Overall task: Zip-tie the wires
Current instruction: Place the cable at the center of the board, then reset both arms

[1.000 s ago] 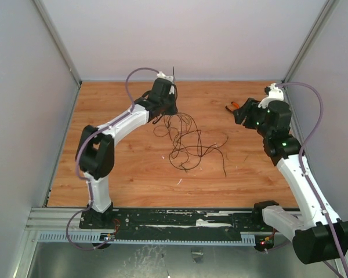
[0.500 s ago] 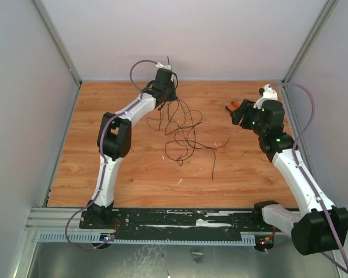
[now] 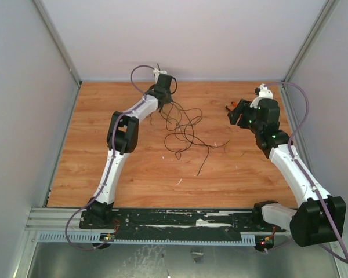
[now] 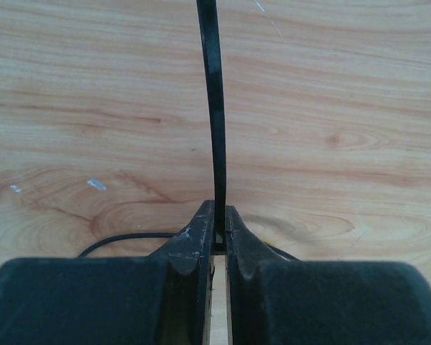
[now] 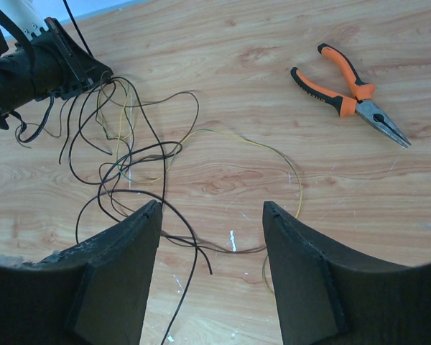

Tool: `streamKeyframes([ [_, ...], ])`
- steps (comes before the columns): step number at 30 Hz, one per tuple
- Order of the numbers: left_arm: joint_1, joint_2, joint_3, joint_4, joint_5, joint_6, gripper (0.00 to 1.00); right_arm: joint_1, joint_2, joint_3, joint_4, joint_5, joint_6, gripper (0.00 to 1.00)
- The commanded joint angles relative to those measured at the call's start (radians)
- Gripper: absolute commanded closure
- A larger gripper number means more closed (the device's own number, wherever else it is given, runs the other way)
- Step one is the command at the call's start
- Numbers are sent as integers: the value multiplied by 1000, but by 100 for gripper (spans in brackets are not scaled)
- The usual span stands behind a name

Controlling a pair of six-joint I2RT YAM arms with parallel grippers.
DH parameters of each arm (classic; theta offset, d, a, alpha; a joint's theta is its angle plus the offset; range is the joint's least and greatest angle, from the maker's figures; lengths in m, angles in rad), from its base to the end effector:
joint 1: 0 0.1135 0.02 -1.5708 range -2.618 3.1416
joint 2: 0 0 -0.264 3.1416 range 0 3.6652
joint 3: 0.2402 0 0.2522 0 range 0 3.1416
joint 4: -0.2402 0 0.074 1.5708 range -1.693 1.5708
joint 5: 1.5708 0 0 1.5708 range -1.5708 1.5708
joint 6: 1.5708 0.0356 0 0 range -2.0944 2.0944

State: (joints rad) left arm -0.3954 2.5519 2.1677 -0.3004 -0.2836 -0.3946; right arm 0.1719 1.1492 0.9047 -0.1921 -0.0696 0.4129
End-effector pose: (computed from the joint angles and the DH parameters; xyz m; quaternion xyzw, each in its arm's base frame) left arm 0.5324 -0.2114 0.1557 -0.0602 0.8944 -0.0455 0.4409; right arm 0.2591 0.0475 0.3070 0.0828 0.8391 0.1829 0.5056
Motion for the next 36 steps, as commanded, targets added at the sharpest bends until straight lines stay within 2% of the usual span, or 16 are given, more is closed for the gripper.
streamKeyframes([
  [1, 0, 12, 46, -2, -65, 23, 89, -7, 6, -10, 40, -6, -17, 40],
  [10, 2, -42, 35, -3, -53, 43, 55, -7, -6, -10, 38, -20, -8, 39],
  [16, 9, -145, -5, -2, -28, 48, 43, -9, -35, -7, 22, -19, -22, 37],
  [20, 10, -257, -77, 11, 7, 55, 37, -32, -41, 0, 13, -102, -37, 36],
  [24, 17, -433, -269, 101, 53, 54, 22, -67, -66, -27, 18, -97, -53, 30],
  [28, 43, -648, -500, 189, 116, 25, 7, -117, -114, -88, 69, -107, -50, 20],
  [34, 107, -979, -876, 343, 209, -20, 2, -156, -141, -176, 128, -63, -60, 3],
  [36, 124, -1094, -1011, 401, 209, -20, 2, -168, -148, -216, 174, -17, -70, 1],
])
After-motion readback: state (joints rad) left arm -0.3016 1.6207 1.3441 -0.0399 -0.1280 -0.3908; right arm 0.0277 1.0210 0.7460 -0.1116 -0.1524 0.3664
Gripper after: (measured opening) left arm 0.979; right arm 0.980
